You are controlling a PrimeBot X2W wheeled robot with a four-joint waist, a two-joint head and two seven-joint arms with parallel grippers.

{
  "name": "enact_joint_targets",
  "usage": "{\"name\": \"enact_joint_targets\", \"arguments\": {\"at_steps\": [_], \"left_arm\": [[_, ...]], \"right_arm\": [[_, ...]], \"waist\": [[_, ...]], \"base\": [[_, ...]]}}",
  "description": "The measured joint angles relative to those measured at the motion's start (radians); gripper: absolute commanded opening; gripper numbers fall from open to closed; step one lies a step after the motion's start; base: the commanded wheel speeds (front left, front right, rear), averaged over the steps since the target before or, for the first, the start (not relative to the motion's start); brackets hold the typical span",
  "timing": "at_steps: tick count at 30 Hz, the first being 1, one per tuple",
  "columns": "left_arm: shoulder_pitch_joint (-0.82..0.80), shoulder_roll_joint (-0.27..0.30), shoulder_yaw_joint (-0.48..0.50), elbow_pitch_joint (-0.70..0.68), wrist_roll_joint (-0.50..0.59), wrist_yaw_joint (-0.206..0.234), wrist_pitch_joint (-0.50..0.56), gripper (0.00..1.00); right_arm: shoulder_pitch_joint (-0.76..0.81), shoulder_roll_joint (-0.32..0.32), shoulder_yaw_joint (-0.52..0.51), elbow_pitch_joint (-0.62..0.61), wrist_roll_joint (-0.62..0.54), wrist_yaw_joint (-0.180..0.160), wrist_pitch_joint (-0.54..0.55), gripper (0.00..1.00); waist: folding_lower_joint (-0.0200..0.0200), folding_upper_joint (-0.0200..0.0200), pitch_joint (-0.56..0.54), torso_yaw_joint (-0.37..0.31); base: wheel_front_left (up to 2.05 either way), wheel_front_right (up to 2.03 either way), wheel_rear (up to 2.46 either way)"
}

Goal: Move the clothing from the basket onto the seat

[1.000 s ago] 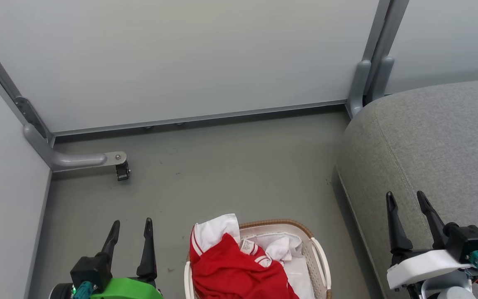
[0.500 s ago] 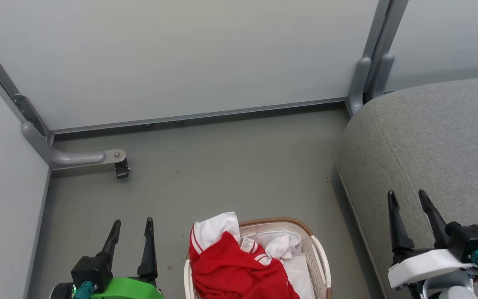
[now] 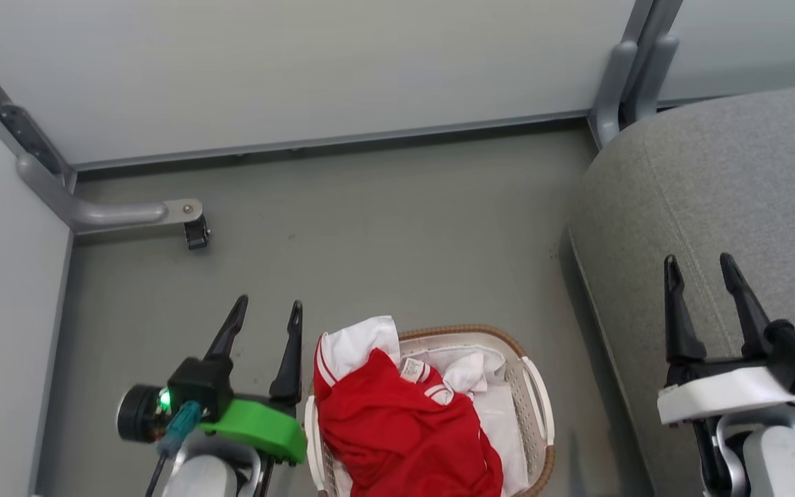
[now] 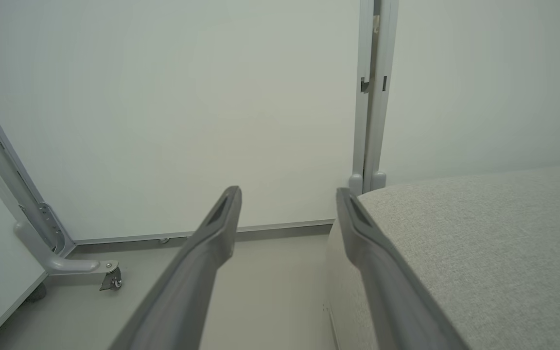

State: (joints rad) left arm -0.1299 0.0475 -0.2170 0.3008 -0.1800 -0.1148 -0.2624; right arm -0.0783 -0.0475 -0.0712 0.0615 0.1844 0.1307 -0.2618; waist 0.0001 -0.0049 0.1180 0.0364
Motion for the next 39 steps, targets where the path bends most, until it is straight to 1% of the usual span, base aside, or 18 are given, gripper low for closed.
{"name": "enact_joint_targets", "arguments": {"at_steps": [5, 9, 13, 17, 23, 27, 31, 36, 39], "left_arm": [[-0.130, 0.000, -0.071, 0.071, 0.056, -0.009, -0.001, 1.00], [-0.238, 0.000, -0.149, 0.166, 0.081, -0.013, -0.002, 1.00], [-0.340, 0.000, -0.270, 0.306, 0.087, -0.014, -0.002, 1.00], [-0.438, 0.000, -0.386, 0.430, 0.060, -0.015, -0.002, 1.00], [-0.527, -0.002, -0.570, 0.552, 0.010, -0.016, -0.002, 1.00], [-0.591, -0.002, -0.661, 0.626, -0.006, -0.016, 0.002, 1.00], [-0.655, -0.001, -0.729, 0.694, -0.009, -0.016, 0.016, 1.00], [-0.713, -0.002, -0.756, 0.769, -0.013, -0.015, 0.038, 1.00], [-0.736, -0.001, -0.756, 0.805, -0.027, 0.005, 0.060, 1.00]], "right_arm": [[-0.063, 0.000, -0.024, -0.043, -0.014, 0.000, 0.000, 1.00], [-0.110, 0.000, -0.045, -0.082, -0.028, 0.000, 0.000, 1.00], [-0.155, -0.001, -0.058, -0.119, -0.036, 0.000, 0.000, 1.00], [-0.198, -0.001, -0.066, -0.156, -0.030, 0.000, 0.000, 1.00], [-0.257, -0.001, -0.050, -0.199, -0.009, 0.000, 0.000, 1.00], [-0.294, -0.002, -0.038, -0.234, 0.013, 0.000, 0.000, 1.00], [-0.323, -0.002, -0.029, -0.271, 0.027, 0.000, 0.000, 1.00], [-0.333, -0.002, -0.024, -0.301, 0.045, 0.000, 0.000, 1.00], [-0.337, -0.002, -0.021, -0.310, 0.060, 0.000, 0.000, 1.00]], "waist": [[0.0000, 0.0000, 0.080, -0.001], [0.0000, 0.0000, 0.154, -0.006], [0.0001, 0.0000, 0.231, -0.016], [0.0001, 0.0000, 0.309, -0.032], [0.0001, 0.0000, 0.416, -0.068], [0.0001, 0.0000, 0.483, -0.101], [0.0000, 0.0000, 0.550, -0.136], [0.0001, 0.0000, 0.622, -0.179], [0.0000, 0.0000, 0.658, -0.207]], "base": [[0.00, 0.00, 0.00], [0.00, 0.00, 0.00], [0.00, 0.00, 0.00], [0.00, 0.00, 0.00], [0.00, 0.00, 0.00], [0.00, 0.00, 0.00], [0.00, 0.00, 0.00], [0.00, 0.00, 0.00], [0.00, 0.00, 0.00]]}}
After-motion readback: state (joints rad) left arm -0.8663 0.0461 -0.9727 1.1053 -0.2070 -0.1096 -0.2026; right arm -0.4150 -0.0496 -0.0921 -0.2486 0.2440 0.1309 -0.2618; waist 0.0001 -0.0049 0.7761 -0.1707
